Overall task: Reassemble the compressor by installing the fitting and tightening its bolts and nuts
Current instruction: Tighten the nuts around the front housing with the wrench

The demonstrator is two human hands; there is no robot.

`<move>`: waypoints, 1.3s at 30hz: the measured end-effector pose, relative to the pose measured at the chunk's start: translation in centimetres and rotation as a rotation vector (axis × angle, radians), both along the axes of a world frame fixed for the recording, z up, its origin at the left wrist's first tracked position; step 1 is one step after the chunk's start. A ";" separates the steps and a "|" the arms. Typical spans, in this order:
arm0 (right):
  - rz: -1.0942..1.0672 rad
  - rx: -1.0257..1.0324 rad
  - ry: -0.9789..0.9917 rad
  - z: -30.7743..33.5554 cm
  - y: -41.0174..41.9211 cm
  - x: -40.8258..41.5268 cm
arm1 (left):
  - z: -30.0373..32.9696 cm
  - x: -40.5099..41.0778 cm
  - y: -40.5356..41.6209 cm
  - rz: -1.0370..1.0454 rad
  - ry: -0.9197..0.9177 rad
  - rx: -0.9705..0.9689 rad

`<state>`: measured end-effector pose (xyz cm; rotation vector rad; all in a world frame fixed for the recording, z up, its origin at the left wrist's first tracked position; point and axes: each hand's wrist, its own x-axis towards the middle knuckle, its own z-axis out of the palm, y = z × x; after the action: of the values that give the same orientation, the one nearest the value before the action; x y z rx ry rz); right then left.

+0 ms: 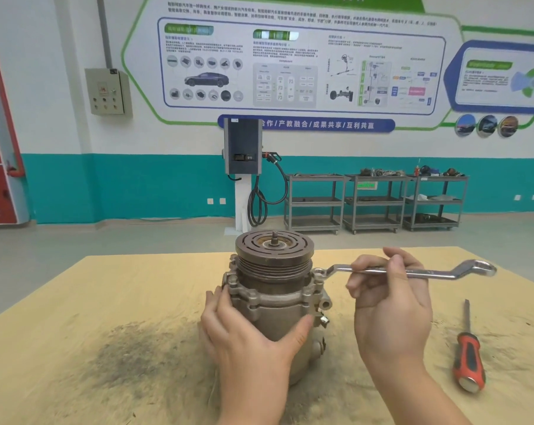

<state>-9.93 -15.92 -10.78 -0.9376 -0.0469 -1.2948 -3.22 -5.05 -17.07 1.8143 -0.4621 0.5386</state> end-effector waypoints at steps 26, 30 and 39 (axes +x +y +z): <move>0.206 0.223 0.094 -0.6 -2.3 0.9 | 0.3 -1.6 -1.4 -0.077 0.098 -0.065; 0.411 0.219 0.182 -0.2 -3.8 0.9 | 0.2 -0.4 0.1 -0.110 0.045 -0.136; -0.266 -0.554 -0.022 -1.8 -0.8 0.5 | 1.3 3.5 3.0 -0.640 0.236 -0.281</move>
<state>-9.41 -16.74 -12.56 -1.4370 -0.3205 -1.5746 0.32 -2.08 -15.73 1.3385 -0.7235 -0.0536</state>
